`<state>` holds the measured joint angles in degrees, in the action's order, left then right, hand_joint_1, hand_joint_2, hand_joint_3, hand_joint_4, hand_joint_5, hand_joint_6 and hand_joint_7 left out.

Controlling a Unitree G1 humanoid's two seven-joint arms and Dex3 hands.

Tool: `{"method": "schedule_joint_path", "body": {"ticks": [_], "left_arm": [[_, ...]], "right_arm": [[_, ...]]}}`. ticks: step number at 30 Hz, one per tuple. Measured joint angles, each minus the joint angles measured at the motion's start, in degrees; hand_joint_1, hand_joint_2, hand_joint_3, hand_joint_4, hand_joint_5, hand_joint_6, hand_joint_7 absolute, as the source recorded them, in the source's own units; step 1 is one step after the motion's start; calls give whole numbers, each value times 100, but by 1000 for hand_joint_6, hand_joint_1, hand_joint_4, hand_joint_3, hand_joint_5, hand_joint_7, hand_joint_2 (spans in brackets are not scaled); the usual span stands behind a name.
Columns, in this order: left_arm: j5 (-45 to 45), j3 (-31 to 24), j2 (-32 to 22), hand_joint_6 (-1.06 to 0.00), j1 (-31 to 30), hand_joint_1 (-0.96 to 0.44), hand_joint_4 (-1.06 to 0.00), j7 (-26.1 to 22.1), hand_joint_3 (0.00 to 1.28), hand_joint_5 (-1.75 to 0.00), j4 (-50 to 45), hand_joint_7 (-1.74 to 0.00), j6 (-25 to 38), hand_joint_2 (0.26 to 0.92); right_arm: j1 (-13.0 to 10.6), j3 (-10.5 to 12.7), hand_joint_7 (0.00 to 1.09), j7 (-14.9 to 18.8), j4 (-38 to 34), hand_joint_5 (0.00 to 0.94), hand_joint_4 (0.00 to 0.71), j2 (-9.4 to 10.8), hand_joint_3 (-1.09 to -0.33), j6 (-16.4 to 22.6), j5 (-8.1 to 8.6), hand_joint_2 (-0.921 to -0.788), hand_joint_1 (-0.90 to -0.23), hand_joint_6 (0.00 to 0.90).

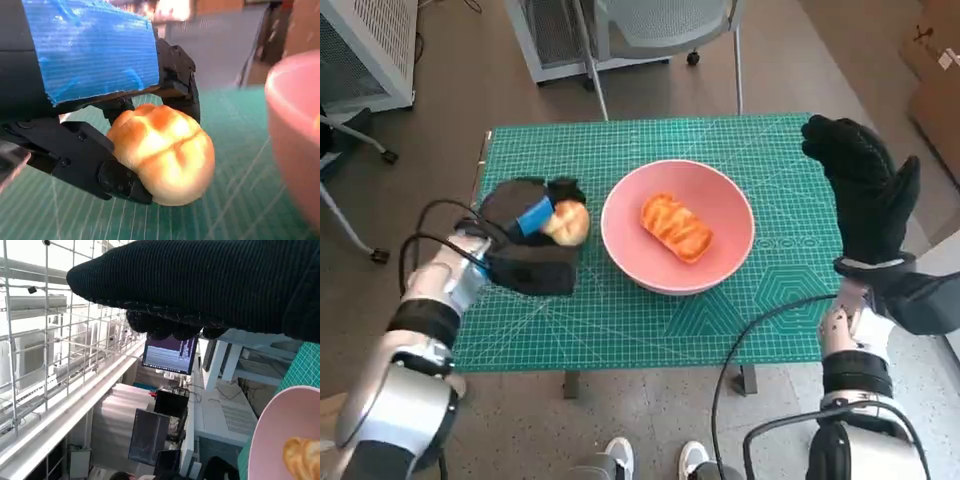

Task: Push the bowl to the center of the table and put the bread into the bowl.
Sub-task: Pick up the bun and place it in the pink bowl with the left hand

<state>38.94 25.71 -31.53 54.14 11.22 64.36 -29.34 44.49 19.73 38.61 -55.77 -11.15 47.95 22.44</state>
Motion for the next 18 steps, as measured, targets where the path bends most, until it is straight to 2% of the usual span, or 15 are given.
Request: {"method": "schedule_joint_path", "body": {"ticks": [9,14,18], "left_arm": [[-377,-631,-249,-724,-62,2,-695,-73,24,-1098,-1840,-1116,-73,920],[-593,-885,-166,-734,-128,2,-699,-215,18,-1109,-2703,-1090,-70,920],[-822,-994,25,-710,-128,2,-679,-366,36,-1128,-2935,-1120,-176,920]], "right_arm": [[-7,-13,0,0,35,0,194,4,-654,2,-6,-921,-608,278],[-8,-25,0,0,36,0,194,7,-656,2,-9,-921,-605,278],[-9,-26,0,0,36,0,195,7,-656,1,-9,-921,-605,278]]}}
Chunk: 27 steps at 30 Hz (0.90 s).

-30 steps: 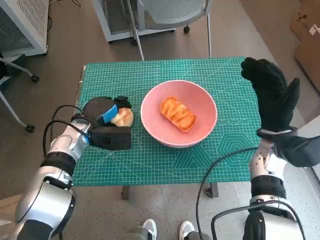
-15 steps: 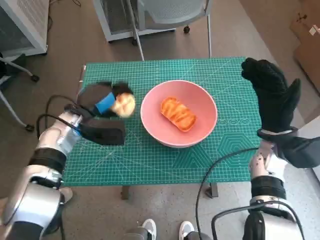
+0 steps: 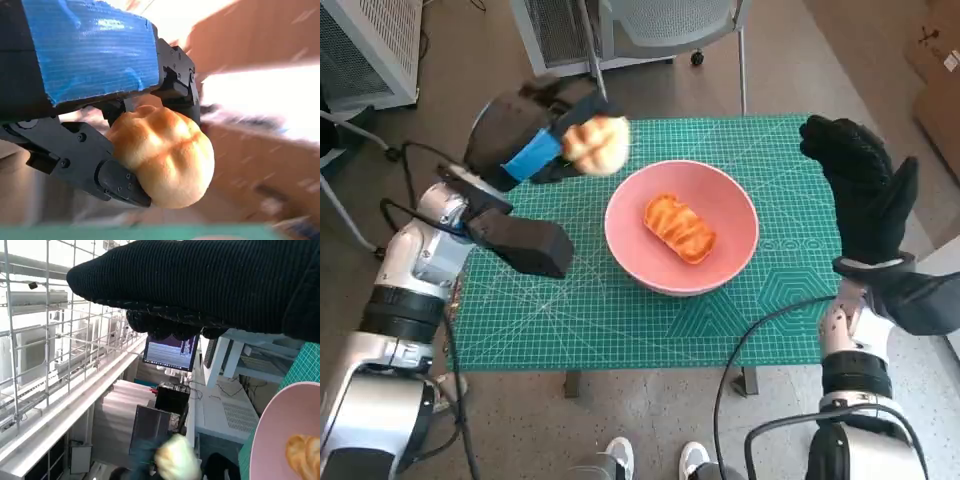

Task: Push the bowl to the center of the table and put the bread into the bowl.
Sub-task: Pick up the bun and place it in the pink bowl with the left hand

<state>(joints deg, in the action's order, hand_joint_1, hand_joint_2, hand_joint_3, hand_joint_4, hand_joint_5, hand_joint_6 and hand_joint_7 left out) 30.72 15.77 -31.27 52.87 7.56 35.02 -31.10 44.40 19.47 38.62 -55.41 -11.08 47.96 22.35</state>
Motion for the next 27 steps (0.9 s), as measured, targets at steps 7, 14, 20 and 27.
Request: {"method": "schedule_joint_path", "body": {"ticks": [7,14,20,27], "left_arm": [[-153,80,488,-680,20,1,-638,-181,67,-1173,121,-1152,-354,920],[-144,439,961,-660,286,0,-595,-840,95,-1218,705,-1173,-539,920],[-57,675,1245,-656,564,0,-581,-1201,102,-1230,1371,-1176,-555,921],[211,851,1393,-657,764,0,-565,-1151,109,-1242,1988,-1179,-521,921]], "right_arm": [[-14,4,2,-1,7,2,198,-5,-653,-1,0,-921,-608,281],[-50,9,4,0,57,4,204,-4,-649,-2,3,-921,-610,286],[-108,9,6,-1,168,5,209,-1,-646,-8,10,-921,-611,292],[-227,46,8,-2,332,5,212,-4,-646,-33,45,-921,-610,295]]}}
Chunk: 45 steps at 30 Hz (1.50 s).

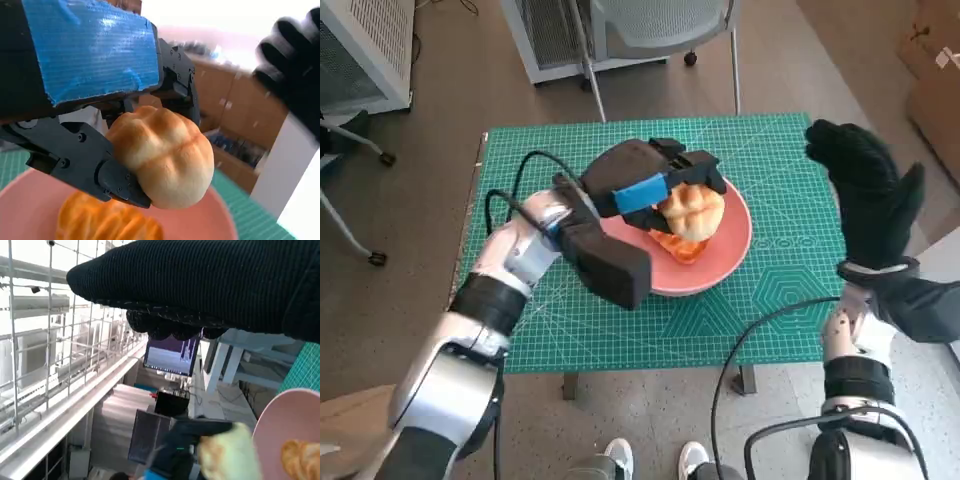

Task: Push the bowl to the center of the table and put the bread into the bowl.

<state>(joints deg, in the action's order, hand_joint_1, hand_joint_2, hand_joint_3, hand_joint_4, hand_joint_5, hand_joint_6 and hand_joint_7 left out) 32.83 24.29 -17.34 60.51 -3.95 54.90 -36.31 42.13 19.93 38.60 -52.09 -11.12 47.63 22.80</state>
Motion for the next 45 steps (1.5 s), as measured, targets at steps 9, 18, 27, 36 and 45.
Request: {"method": "schedule_joint_path", "body": {"ticks": [9,18,27,36,45], "left_arm": [[118,57,81,-596,77,-71,-469,136,165,-1171,651,-1271,94,921],[99,31,189,-76,170,-547,-150,175,40,-77,1167,-521,184,876],[-20,-84,193,-2,167,-717,-15,277,11,-2,1249,-308,260,899],[-1221,-951,263,1,14,-705,0,-651,2,1,1414,-184,91,870],[-2732,-2089,419,-33,-328,-682,1,-1976,68,1,1402,-170,93,915]], "right_arm": [[-103,8,2,-37,189,2,209,2,-652,-2,3,-921,-612,285],[-156,-11,0,-98,303,0,203,6,-658,-5,-3,-921,-616,277],[-179,-60,0,-175,356,0,199,6,-662,-22,-39,-921,-612,271],[-179,-168,0,-250,406,0,197,7,-663,-38,-75,-921,-599,269],[-179,-260,1,-290,547,1,198,6,-660,-124,-76,-921,-588,271]]}}
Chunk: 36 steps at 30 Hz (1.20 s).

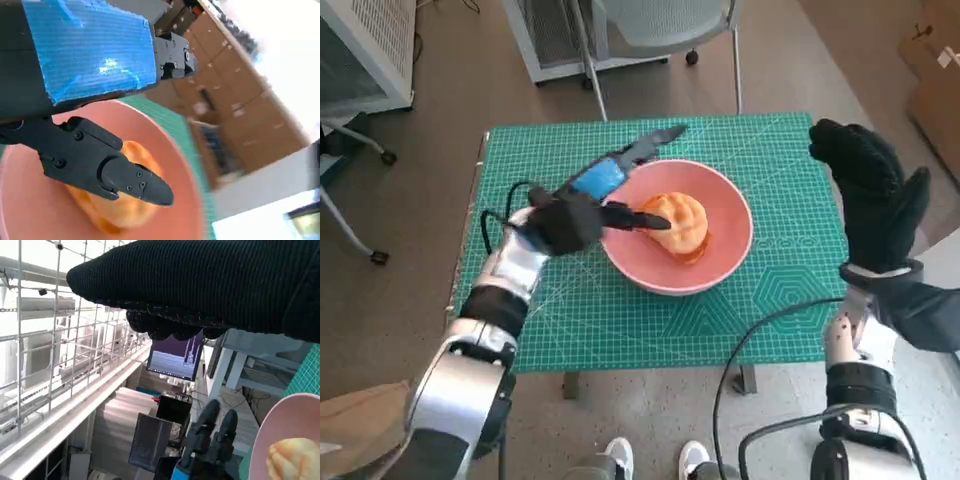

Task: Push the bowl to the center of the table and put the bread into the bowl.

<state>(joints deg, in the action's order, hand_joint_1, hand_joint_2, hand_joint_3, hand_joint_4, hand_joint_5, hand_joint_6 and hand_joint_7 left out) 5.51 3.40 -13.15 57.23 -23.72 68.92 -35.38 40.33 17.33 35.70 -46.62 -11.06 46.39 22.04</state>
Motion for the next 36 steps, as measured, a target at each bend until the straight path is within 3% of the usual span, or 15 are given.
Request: {"method": "schedule_joint_path", "body": {"ticks": [5,12,14,25,36], "left_arm": [[-859,-619,77,-55,-210,-720,1,-604,205,1,-212,-175,-27,920],[-1827,-1237,266,-43,-558,-755,-11,-952,299,-5,-1136,-190,-132,921],[-2097,-1350,360,-17,-714,-755,-20,-1000,319,-5,-1527,-273,-100,921],[-2630,-1457,894,1,-1769,-737,-18,-548,362,-1,-3434,-372,434,921],[-2438,-1305,900,1,-2278,-699,-23,-91,387,-3,-4664,-409,840,921]], "right_arm": [[0,-54,2,-26,216,2,201,0,-657,-130,2,-921,-587,273],[2,-156,4,-188,592,3,205,2,-654,-342,-7,-921,-587,276],[7,-189,10,-253,696,7,214,4,-651,-399,-41,-921,-590,288],[75,-396,21,-557,1055,8,224,72,-644,-587,-226,-921,-602,315],[234,-525,22,-779,1146,4,223,100,-639,-636,-431,-921,-620,325]]}}
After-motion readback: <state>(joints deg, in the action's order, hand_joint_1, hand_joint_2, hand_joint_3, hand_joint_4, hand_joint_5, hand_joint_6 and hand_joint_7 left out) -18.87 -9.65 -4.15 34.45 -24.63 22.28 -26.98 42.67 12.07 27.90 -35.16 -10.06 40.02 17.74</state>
